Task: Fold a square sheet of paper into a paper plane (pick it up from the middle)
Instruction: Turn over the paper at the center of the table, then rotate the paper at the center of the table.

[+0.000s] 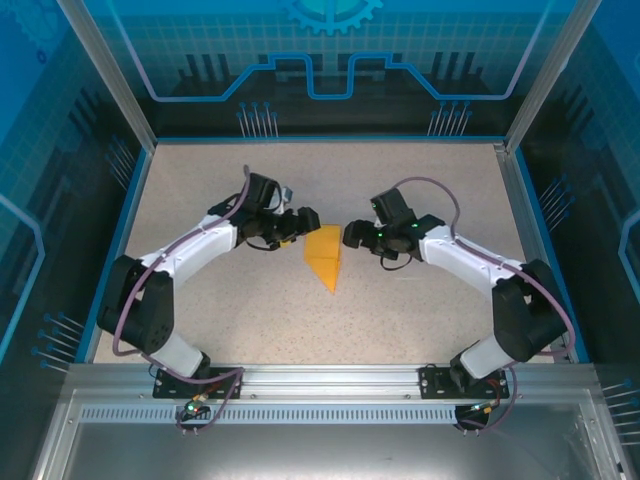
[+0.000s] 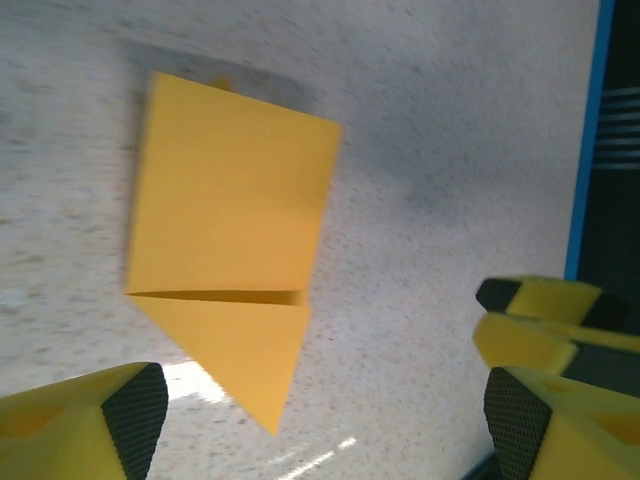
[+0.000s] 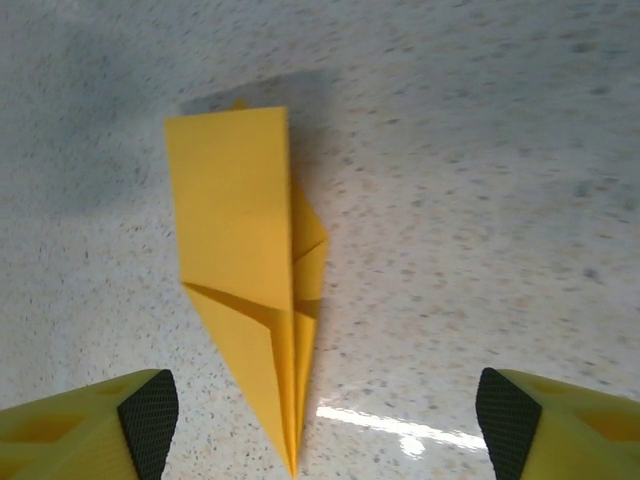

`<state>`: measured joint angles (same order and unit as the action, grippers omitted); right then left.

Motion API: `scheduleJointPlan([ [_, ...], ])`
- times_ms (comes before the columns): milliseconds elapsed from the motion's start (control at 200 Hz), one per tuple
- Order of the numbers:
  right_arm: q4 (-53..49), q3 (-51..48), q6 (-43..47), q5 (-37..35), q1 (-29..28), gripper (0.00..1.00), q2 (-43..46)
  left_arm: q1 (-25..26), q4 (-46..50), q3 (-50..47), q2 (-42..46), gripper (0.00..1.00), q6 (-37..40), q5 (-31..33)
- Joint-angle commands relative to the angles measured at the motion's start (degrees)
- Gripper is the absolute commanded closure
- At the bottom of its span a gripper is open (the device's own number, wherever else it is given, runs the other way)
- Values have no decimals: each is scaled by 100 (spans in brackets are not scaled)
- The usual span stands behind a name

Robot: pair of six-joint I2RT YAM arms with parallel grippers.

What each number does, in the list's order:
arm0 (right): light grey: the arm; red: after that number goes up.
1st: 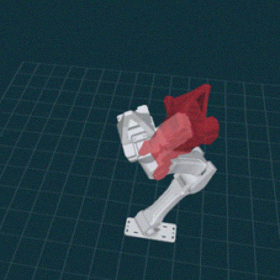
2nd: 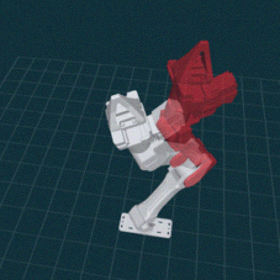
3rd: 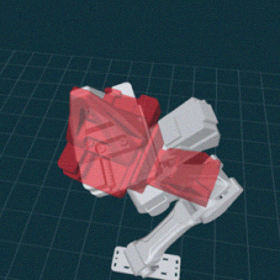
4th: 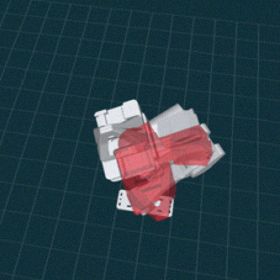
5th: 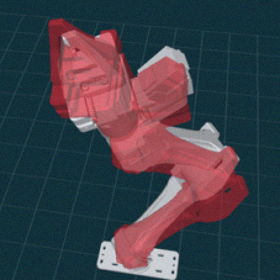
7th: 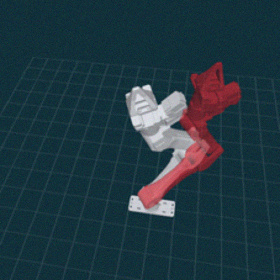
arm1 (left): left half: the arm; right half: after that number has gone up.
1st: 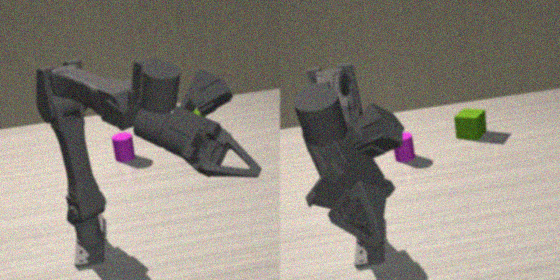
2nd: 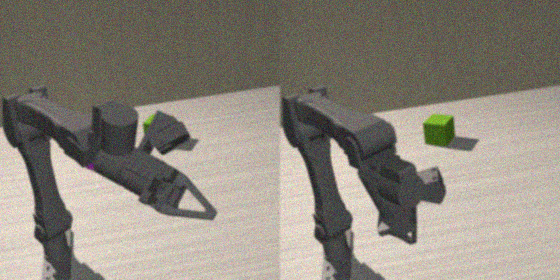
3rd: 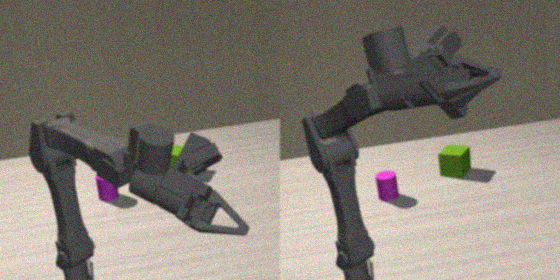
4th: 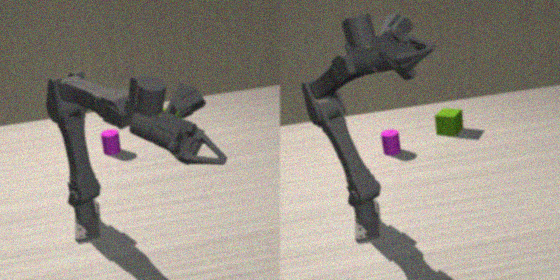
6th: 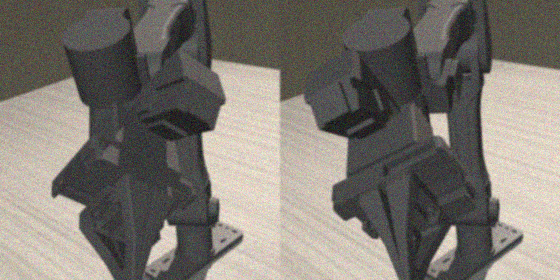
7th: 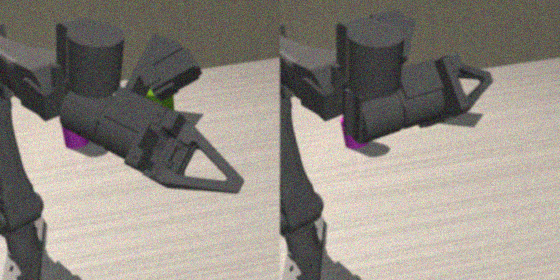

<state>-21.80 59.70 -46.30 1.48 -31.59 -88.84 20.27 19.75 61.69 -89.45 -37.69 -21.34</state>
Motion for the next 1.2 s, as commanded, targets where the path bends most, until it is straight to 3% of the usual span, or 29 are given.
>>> scheduleJointPlan([
  [0, 67, 400, 70, 15, -442, 23, -447, -271, -6, -377, 146, 13, -367, 308],
  [275, 238, 1215, -71, 557, -1028, 35, -1650, -599, -59, -837, 173, 5, -625, 514],
  [695, 45, 1071, 219, 392, -845, 40, -2189, -682, -338, -935, -62, 3, -576, -28],
  [1000, -668, 1008, 2051, 580, -710, 44, -2507, -683, -227, -878, -70, 3, -489, -45],
  [1191, -963, 620, 3103, 1033, -189, 45, -1959, -683, -200, -921, 5, 3, -493, -54],
])
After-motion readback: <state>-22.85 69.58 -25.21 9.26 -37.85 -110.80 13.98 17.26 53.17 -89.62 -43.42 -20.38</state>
